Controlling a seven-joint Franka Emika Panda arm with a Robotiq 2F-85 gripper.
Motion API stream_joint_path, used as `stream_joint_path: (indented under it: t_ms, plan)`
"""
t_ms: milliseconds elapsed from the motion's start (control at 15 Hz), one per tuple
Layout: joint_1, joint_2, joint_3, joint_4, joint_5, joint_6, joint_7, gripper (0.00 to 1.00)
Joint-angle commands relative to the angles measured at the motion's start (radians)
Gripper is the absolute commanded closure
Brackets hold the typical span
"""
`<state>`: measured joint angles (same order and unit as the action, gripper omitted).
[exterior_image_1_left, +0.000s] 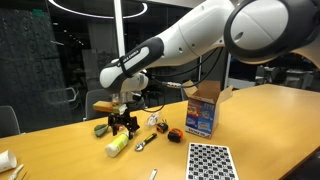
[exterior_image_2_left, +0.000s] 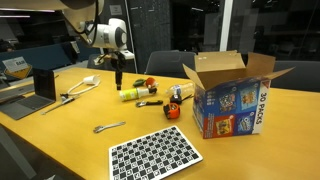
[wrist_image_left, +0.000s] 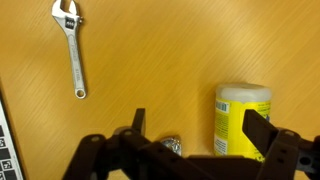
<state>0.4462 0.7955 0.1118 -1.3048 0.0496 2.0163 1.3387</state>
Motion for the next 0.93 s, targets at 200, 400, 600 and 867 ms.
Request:
stream_joint_path:
  t_ms: [200, 400, 600, 867]
  plan:
    - [0.020, 0.201, -0.039, 0.327, -0.013, -0.115, 0.127, 0.00]
    - [0.018, 0.249, -0.041, 0.427, -0.010, -0.139, 0.144, 0.00]
    - [0.018, 0.284, -0.039, 0.484, -0.006, -0.129, 0.148, 0.00]
    - [0.023, 0.349, -0.038, 0.555, -0.009, -0.131, 0.131, 0.00]
